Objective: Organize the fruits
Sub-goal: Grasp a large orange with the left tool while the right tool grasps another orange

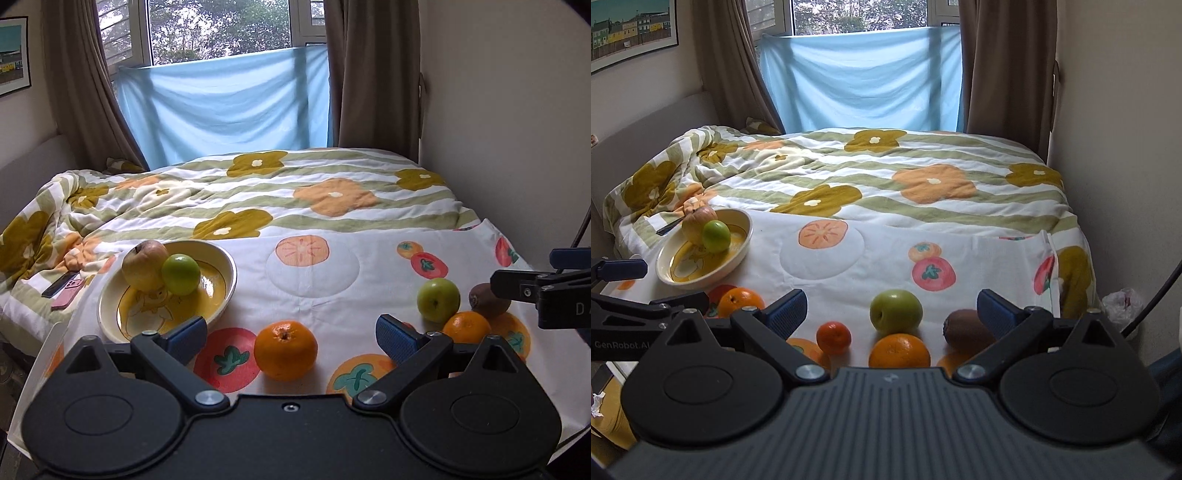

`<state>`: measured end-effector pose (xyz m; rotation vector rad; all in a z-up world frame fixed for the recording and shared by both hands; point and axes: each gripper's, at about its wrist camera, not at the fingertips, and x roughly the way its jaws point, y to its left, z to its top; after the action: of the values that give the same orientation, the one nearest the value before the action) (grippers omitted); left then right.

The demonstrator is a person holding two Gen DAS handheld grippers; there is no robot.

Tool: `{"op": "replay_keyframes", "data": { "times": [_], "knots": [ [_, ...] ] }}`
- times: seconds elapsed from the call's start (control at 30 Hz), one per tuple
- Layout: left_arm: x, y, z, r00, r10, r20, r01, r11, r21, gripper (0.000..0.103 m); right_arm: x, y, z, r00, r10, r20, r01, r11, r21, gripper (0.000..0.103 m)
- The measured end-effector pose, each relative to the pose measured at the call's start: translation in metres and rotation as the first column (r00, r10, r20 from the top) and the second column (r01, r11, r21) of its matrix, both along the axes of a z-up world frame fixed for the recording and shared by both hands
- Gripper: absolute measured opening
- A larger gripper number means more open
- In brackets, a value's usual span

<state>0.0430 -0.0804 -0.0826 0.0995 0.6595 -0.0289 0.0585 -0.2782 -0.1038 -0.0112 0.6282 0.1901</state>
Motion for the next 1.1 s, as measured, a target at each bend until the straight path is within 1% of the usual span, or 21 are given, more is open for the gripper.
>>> {"op": "replay_keyframes", "data": {
  "times": [0.13,0.27,0.4,0.47,0.5,0.57,0.63,0.7,0.77,0.8,0.83,0.87,1.0,1.1],
  "knots": [
    [0.017,0.0,-0.034,0.999,0.02,-0.026,-0.02,1.0,0.023,0.1,0.003,-0.004,-0.034,0.999,-0.034,-0.018,0.034,0.999,0.001,0.103],
    [0.032,-0.006,-0.06,0.999,0.037,-0.03,-0.035,0.998,0.061,0.1,0.006,-0.005,-0.066,0.998,-0.051,-0.02,0.051,0.999,-0.008,0.103],
    [0.046,-0.004,-0.078,0.997,0.033,-0.064,-0.031,0.999,0.036,0.098,0.014,0.0,-0.085,0.998,-0.045,-0.045,0.044,0.999,-0.021,0.103],
    [0.052,-0.004,-0.083,0.996,0.04,-0.078,-0.036,0.999,0.041,0.097,0.017,0.002,-0.09,0.998,-0.042,-0.052,0.041,0.999,-0.022,0.103],
    [0.053,-0.004,-0.085,0.996,0.042,-0.08,-0.038,0.998,0.047,0.094,0.018,0.003,-0.092,0.998,-0.043,-0.056,0.041,0.999,-0.027,0.103],
    [0.058,-0.004,-0.087,0.995,0.053,-0.082,-0.048,0.997,0.059,0.091,0.02,0.005,-0.096,0.997,-0.039,-0.063,0.037,0.999,-0.033,0.103],
    [0.061,-0.001,-0.088,0.994,0.063,-0.088,-0.058,0.997,0.058,0.089,0.022,0.006,-0.099,0.997,-0.035,-0.068,0.033,0.999,-0.036,0.103],
    [0.065,0.001,-0.091,0.993,0.068,-0.101,-0.063,0.996,0.057,0.083,0.023,0.007,-0.101,0.997,-0.025,-0.075,0.023,0.999,-0.034,0.103],
    [0.067,0.002,-0.095,0.99,0.069,-0.12,-0.063,0.996,0.058,0.081,0.023,0.006,-0.1,0.997,-0.018,-0.075,0.016,1.0,-0.025,0.103],
    [0.067,0.002,-0.096,0.99,0.064,-0.124,-0.058,0.997,0.052,0.077,0.022,0.007,-0.1,0.997,-0.016,-0.075,0.014,1.0,-0.028,0.103],
    [0.066,0.004,-0.096,0.991,0.055,-0.121,-0.052,0.998,0.03,0.074,0.023,0.007,-0.1,0.997,-0.016,-0.077,0.013,0.999,-0.034,0.103],
    [0.066,0.005,-0.096,0.992,0.041,-0.123,-0.041,0.999,0.005,0.067,0.023,0.008,-0.1,0.997,-0.015,-0.08,0.012,0.999,-0.04,0.103],
    [0.065,0.003,-0.095,0.992,0.037,-0.121,-0.036,0.999,0.008,0.066,0.026,0.009,-0.099,0.996,-0.014,-0.09,0.01,0.999,-0.051,0.102],
    [0.063,0.004,-0.095,0.992,0.037,-0.122,-0.037,0.999,0.002,0.066,0.029,0.008,-0.1,0.995,-0.017,-0.099,0.012,0.998,-0.055,0.097]
  ]
}}
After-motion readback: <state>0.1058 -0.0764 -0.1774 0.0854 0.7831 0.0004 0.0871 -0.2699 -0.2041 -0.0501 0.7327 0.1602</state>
